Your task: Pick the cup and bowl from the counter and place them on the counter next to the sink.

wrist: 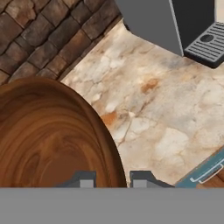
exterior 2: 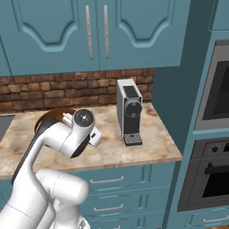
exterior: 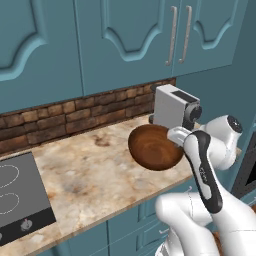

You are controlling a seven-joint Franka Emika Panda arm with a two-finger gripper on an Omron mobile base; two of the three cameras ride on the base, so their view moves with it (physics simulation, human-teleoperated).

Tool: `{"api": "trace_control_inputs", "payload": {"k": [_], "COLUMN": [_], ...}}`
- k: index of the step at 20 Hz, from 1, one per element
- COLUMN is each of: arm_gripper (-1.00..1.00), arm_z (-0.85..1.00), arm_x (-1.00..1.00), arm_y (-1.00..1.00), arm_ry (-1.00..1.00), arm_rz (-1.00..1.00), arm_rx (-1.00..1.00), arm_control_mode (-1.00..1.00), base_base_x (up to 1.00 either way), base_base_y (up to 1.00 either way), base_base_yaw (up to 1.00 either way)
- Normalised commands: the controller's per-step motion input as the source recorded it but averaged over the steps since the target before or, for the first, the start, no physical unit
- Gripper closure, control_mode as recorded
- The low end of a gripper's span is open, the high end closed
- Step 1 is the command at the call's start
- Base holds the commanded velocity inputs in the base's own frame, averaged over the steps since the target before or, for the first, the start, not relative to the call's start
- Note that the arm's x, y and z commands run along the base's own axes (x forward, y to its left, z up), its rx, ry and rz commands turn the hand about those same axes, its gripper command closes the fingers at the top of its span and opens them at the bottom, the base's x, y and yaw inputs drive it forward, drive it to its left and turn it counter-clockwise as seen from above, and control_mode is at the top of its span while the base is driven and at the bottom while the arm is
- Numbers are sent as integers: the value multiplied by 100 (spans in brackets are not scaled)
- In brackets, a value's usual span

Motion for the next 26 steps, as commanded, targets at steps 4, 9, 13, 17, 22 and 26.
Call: {"api": "trace_control_inputs", "payload": {"k": [4,9,13,17,22,26], "arm_gripper": [100,100,100,100,100,100], "arm_z": [0,0,0,0,0,0], "arm_x": [-32,-1,0,0,0,0], "arm_y": [0,2,0,0,0,0], "arm_ry": [1,0,0,0,0,0], "arm_rz": [0,0,0,0,0,0], "arm_rx": [0,0,0,0,0,0], "arm_control_mode": [-100,-100,-100,-100,100,100], "base_base_x": [0,0,0,0,-21,-83], "base_base_y": [0,0,0,0,0,10], "base_base_yaw": [0,0,0,0,0,2]}}
